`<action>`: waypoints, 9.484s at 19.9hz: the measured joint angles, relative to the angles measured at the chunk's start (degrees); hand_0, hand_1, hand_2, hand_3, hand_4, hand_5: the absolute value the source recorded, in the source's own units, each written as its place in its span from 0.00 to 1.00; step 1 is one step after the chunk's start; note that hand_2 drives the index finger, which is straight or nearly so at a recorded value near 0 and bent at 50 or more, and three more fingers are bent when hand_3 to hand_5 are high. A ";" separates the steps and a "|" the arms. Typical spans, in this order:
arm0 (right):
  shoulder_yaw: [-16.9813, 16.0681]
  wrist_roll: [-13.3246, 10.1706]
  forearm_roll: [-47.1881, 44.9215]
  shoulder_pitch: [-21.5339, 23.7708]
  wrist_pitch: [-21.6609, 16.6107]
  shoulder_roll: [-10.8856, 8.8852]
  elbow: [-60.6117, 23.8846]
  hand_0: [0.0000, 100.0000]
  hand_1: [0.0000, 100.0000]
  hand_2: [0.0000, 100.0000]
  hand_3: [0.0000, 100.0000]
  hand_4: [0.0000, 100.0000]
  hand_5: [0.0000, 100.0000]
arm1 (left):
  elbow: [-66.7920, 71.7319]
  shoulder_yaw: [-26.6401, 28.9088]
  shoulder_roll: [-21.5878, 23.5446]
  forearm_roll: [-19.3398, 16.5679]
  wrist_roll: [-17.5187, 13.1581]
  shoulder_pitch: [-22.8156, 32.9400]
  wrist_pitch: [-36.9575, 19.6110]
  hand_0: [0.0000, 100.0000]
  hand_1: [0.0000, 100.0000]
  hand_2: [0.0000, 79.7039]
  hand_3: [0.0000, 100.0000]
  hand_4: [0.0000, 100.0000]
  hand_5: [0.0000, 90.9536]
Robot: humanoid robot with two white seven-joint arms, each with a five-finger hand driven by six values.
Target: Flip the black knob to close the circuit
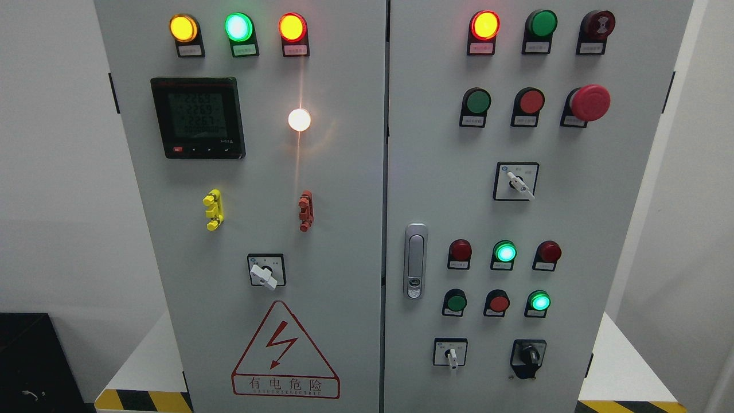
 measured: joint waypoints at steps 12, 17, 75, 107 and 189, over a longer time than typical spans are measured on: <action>-0.14 0.98 0.28 0.02 -0.07 -0.03 -0.35 0.00 0.12 0.00 0.00 0.00 0.00 | 0.00 0.00 0.00 0.00 0.00 0.00 0.00 0.12 0.56 0.00 0.00 0.00 0.00; -1.26 1.06 4.86 0.28 1.36 0.04 -2.26 0.00 0.12 0.00 0.00 0.00 0.00 | 0.00 0.00 0.00 -0.01 0.00 0.00 0.00 0.12 0.56 0.00 0.00 0.00 0.00; -11.13 -11.76 72.73 -1.53 10.01 0.81 -76.63 0.00 0.00 0.92 1.00 0.98 1.00 | 0.00 0.00 -0.01 0.01 0.00 0.00 0.00 0.12 0.56 0.00 0.00 0.00 0.00; -11.49 2.91 80.38 -15.17 19.42 1.14 -88.19 0.00 0.00 0.93 1.00 0.99 1.00 | 0.00 0.00 -0.02 -0.01 0.00 0.00 0.00 0.12 0.56 0.00 0.00 0.00 0.00; -16.94 3.91 81.56 -21.82 21.18 0.18 -85.91 0.00 0.00 0.92 1.00 1.00 1.00 | 0.00 0.00 -0.02 -0.01 -0.06 0.00 0.00 0.12 0.56 0.00 0.00 0.00 0.00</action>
